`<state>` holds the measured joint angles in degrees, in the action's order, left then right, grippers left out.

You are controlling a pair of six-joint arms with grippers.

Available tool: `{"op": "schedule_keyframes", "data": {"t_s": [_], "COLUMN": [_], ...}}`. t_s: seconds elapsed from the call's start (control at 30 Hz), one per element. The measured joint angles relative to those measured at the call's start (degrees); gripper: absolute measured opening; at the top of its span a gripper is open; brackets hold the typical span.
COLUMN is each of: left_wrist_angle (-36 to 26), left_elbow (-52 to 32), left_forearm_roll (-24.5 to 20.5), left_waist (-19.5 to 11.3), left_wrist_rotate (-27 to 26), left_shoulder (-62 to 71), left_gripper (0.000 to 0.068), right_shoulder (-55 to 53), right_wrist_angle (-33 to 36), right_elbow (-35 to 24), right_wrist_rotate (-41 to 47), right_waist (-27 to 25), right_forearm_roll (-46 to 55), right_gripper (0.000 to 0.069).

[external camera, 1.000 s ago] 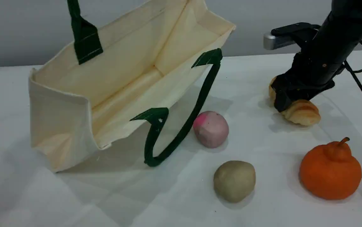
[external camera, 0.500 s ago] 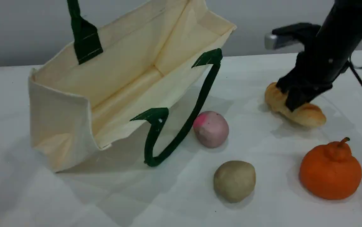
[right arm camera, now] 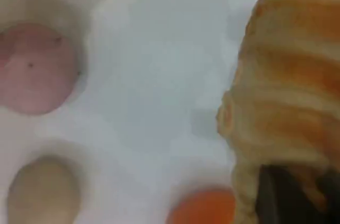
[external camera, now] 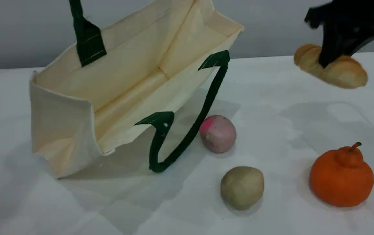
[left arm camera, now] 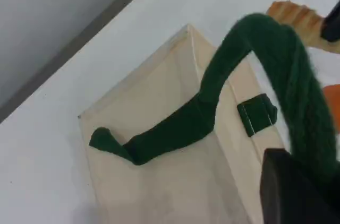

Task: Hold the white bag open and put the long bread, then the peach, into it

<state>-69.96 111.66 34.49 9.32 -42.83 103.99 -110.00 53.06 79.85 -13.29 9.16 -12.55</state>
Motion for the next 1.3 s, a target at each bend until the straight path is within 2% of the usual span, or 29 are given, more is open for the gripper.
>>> {"op": "schedule_keyframes", "data": {"t_s": [0.17, 0.47, 0.67, 0.83, 1.03, 1.3], "left_wrist_angle": [0.0, 0.0, 0.0, 0.0, 0.0, 0.0], "left_elbow": [0.0, 0.0, 0.0, 0.0, 0.0, 0.0], "left_forearm_roll": [0.0, 0.0, -0.1, -0.1, -0.1, 0.1], "left_waist": [0.0, 0.0, 0.0, 0.0, 0.0, 0.0], "left_wrist_rotate": [-0.2, -0.4, -0.4, -0.4, -0.6, -0.6], "left_shoulder": [0.0, 0.0, 0.0, 0.0, 0.0, 0.0], "left_gripper": [0.0083, 0.0083, 0.0083, 0.0083, 0.0083, 0.0083], "right_shoulder": [4.8, 12.7, 16.7, 17.2, 16.9, 11.9], "right_wrist_angle": [5.1, 8.2, 8.2, 8.0, 3.4, 0.7], "right_elbow": [0.0, -0.2, -2.5, -3.0, -3.0, -2.9], "right_wrist_rotate": [4.2, 7.3, 9.7, 13.7, 16.8, 20.7], "right_waist": [0.0, 0.4, 5.8, 12.8, 21.3, 22.3], "right_forearm_roll": [-1.5, -8.2, -8.7, -8.9, -9.4, -15.2], "right_gripper": [0.0074, 0.0065, 0.0064, 0.0062, 0.0061, 0.0059]}}
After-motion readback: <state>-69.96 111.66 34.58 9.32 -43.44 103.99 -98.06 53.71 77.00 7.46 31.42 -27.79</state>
